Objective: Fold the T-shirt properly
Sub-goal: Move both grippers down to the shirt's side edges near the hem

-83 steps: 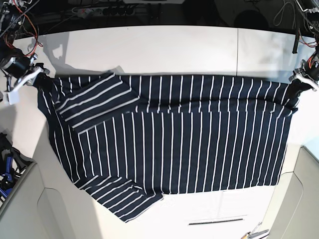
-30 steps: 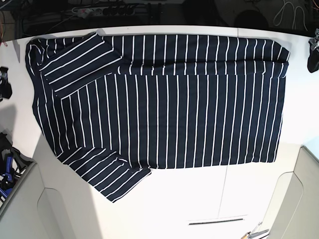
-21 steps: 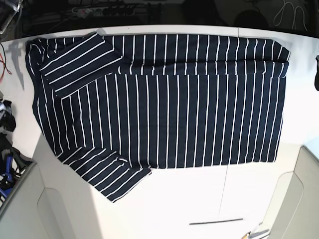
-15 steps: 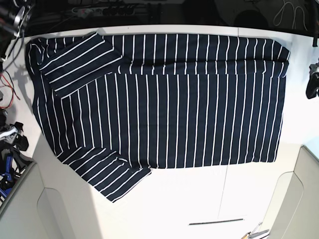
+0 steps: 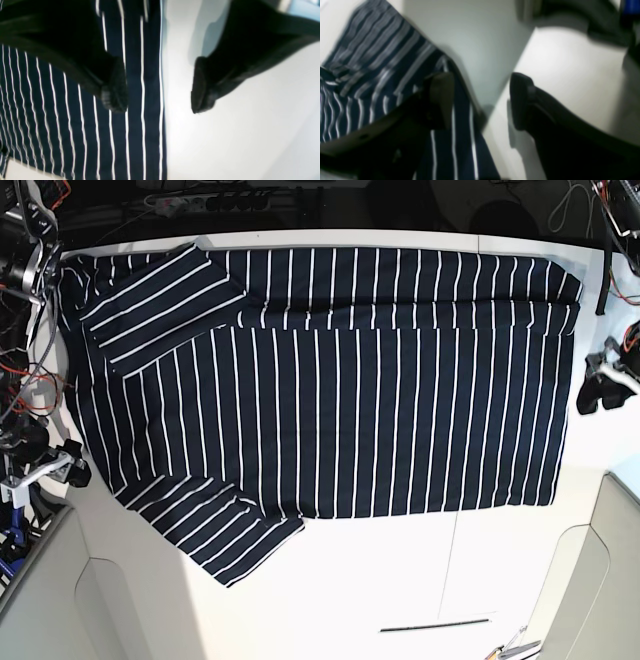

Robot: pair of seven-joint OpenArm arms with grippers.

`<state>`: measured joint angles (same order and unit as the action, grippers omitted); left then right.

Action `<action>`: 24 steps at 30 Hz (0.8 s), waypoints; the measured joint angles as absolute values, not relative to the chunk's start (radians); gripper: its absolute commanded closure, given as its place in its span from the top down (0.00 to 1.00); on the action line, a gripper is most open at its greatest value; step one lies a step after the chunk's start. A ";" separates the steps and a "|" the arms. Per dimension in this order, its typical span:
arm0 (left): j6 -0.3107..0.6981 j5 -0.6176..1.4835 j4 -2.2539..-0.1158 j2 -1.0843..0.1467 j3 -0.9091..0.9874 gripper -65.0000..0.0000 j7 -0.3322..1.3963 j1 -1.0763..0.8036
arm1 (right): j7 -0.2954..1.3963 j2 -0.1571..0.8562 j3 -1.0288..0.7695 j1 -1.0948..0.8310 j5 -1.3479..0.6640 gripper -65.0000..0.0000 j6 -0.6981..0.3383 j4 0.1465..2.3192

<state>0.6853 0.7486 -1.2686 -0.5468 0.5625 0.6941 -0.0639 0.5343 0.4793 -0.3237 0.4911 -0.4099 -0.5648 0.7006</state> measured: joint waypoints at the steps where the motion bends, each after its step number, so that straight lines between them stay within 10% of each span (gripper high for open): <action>1: 0.686 0.741 -1.243 -0.550 0.548 0.67 0.683 -0.035 | 0.533 0.479 -0.323 0.492 -0.410 0.54 -0.565 0.688; 24: 0.579 0.472 -0.518 -0.593 0.192 0.67 0.365 0.492 | 0.524 0.476 -0.322 0.496 -0.426 0.54 -0.572 0.626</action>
<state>0.5785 0.4721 -0.5179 -0.5934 0.1925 0.3649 0.4919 0.5240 0.4759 -0.3222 0.4957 -0.4255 -0.5724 0.6262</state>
